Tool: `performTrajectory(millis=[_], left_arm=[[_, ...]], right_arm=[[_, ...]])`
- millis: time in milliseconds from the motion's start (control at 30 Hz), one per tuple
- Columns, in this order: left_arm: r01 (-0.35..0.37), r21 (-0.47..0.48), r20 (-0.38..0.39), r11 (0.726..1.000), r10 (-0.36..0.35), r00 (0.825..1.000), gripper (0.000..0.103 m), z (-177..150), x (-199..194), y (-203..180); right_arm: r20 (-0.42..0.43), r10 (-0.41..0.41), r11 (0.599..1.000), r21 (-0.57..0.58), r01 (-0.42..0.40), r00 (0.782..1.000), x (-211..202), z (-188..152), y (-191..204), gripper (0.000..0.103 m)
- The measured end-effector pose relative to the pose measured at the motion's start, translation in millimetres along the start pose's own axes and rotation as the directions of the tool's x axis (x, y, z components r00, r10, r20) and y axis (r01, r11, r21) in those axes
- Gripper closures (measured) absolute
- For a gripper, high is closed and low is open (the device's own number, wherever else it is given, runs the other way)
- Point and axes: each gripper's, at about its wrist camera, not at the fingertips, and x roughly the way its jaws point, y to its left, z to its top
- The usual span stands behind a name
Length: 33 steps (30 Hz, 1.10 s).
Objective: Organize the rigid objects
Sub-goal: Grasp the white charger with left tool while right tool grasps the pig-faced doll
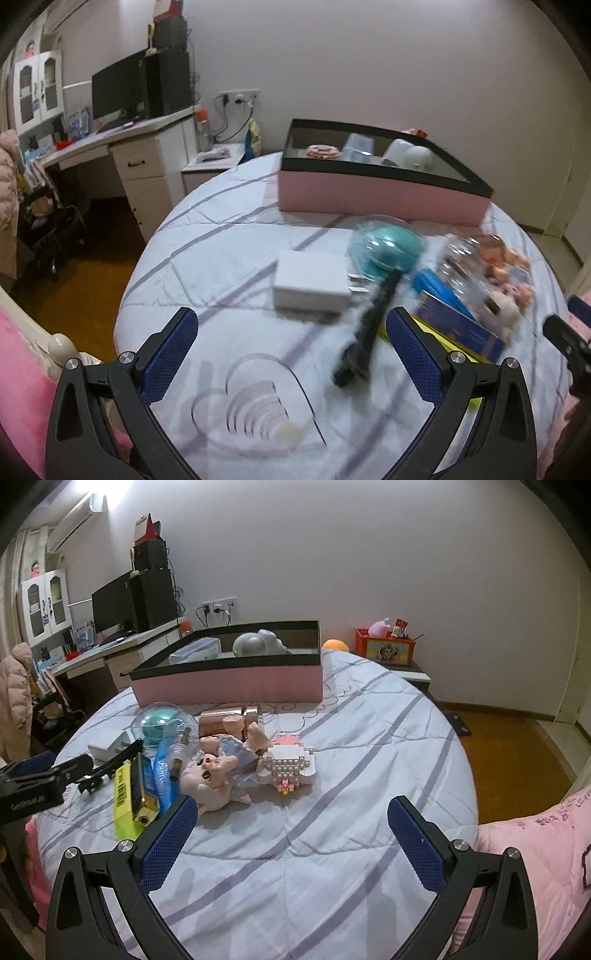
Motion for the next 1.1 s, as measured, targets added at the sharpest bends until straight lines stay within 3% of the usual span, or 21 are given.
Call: performTrajectory(millis=[433,500,567,1100], left_arm=[[0.05,0.044,-0.146,0.998,-0.043,0.988,0.003,24,57,3],[0.088,0.068,-0.146,0.994,-0.078,0.986,0.028,25,59,-1],[0.11,0.09,-0.129,0.99,-0.097,0.987,0.042,25,56,-5],[0.085,0.111,-0.084,0.99,-0.076,0.994,0.044,8,15,-3]], right_arm=[[-0.072,0.028,1.0,0.0,-0.028,0.997,38,22,4,0.0],[-0.078,0.034,0.999,0.006,-0.034,0.996,40,24,5,0.0],[-0.082,0.035,0.999,0.007,-0.035,0.996,41,25,5,0.0],[-0.086,0.042,0.999,0.026,-0.04,0.995,34,26,21,0.0]])
